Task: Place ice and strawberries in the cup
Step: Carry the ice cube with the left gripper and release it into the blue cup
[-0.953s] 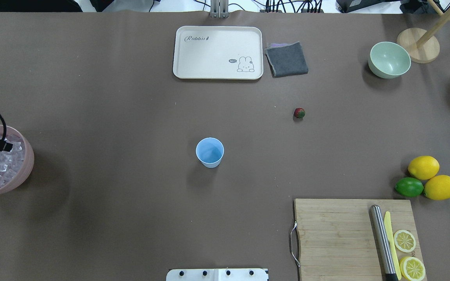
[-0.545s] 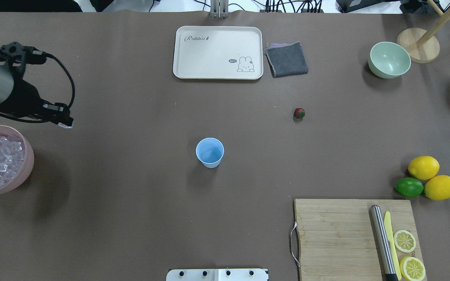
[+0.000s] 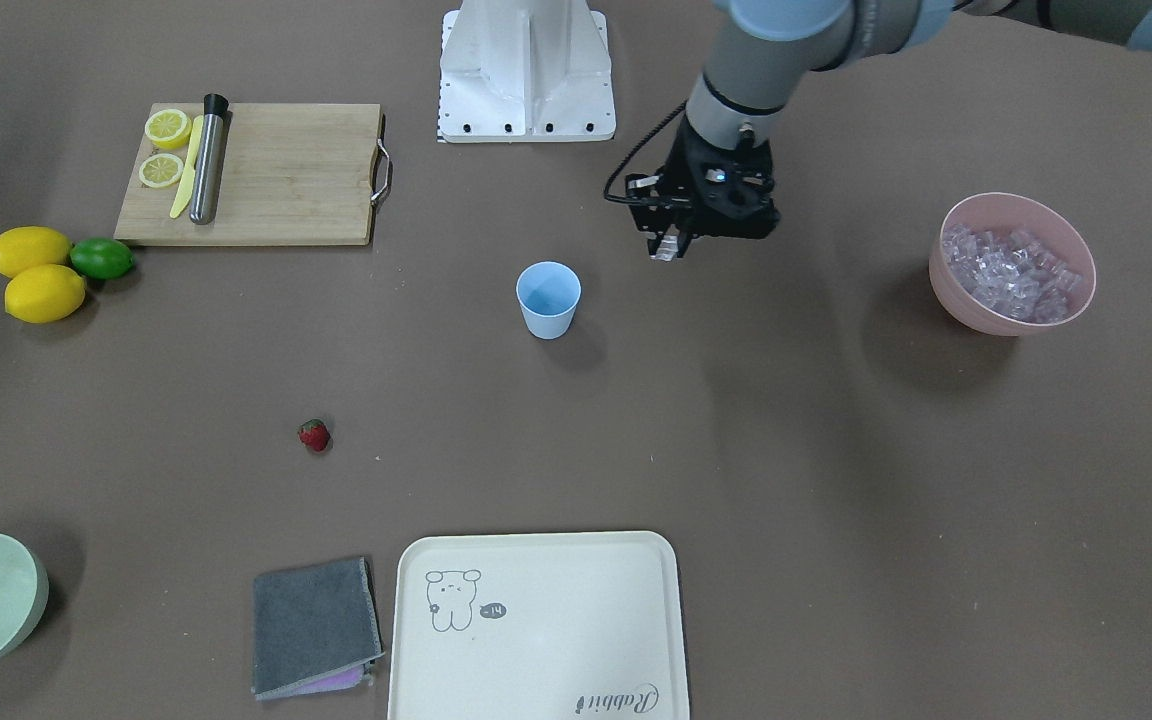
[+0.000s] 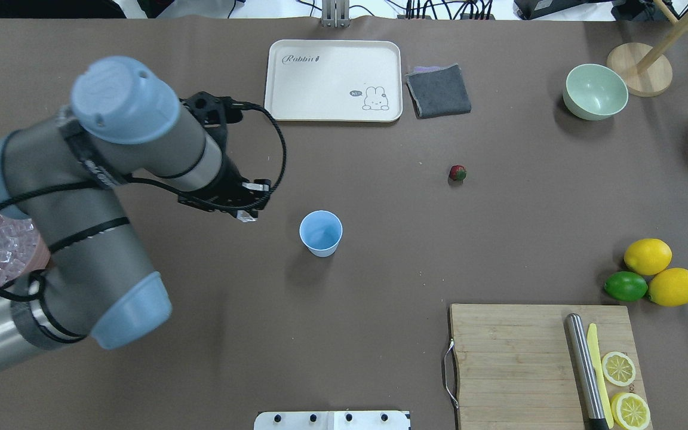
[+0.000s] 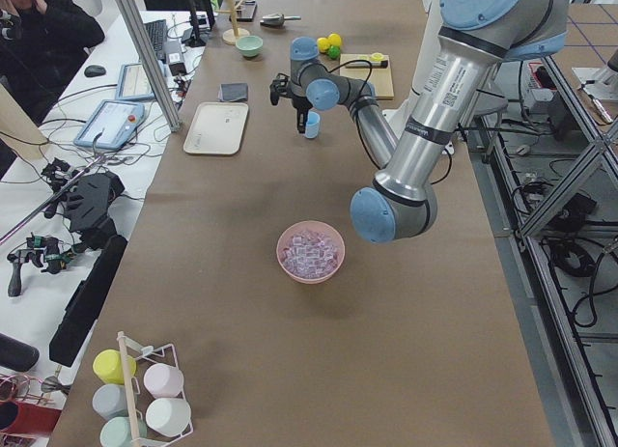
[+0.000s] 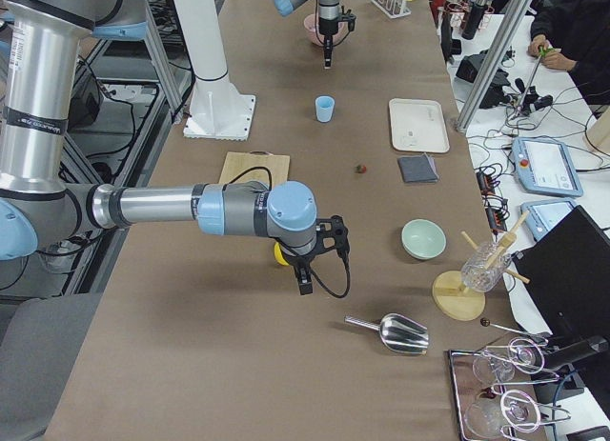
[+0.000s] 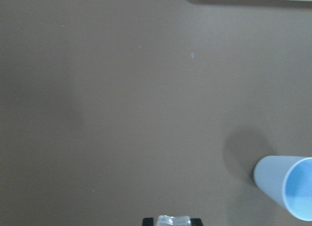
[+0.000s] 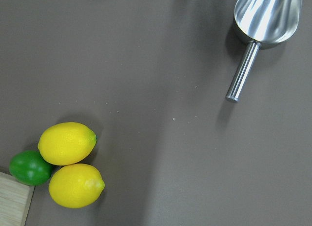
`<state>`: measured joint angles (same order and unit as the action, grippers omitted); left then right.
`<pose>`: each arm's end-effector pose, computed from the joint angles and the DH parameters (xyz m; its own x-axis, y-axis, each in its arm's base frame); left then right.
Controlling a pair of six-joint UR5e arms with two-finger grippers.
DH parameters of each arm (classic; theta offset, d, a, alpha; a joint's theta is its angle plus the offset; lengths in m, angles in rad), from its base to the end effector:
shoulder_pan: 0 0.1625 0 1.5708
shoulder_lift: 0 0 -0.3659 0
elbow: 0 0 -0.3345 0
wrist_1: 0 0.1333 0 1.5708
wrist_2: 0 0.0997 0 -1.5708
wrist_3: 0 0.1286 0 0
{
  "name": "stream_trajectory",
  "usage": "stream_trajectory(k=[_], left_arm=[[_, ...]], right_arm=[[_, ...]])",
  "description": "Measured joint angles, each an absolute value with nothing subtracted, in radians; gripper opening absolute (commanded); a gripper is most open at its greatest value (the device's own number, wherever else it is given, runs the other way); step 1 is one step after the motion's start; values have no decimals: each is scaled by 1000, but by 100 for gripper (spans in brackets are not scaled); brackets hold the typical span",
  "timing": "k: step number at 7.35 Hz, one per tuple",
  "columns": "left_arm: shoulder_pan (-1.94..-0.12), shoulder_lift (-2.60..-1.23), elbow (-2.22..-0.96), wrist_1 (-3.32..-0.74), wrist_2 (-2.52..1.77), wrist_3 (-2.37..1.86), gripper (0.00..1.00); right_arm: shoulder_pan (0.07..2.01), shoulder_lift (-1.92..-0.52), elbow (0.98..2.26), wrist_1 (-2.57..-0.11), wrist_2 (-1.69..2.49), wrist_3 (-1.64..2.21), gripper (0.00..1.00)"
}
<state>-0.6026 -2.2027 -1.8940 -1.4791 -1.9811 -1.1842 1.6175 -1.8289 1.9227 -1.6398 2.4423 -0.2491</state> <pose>0.4180 -0.3871 0.1855 0.5977 0.0085 -0.8017 0.0482 0.9978 0.0465 0.0508 -0.3394 0.5652 0.6355 -0.2354 0.7353 0.1135 0.9705 0.2126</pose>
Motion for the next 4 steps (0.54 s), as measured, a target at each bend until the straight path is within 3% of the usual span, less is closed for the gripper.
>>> stream_trajectory(k=[3, 4], left_arm=[[-522, -2330, -1741, -1519, -1904, -1244, 0], [-516, -2344, -1695, -1559, -1895, -1247, 48]], right_arm=[[1613, -1832, 1923, -1640, 2447, -249, 100], [1612, -1833, 1923, -1640, 2449, -250, 100]])
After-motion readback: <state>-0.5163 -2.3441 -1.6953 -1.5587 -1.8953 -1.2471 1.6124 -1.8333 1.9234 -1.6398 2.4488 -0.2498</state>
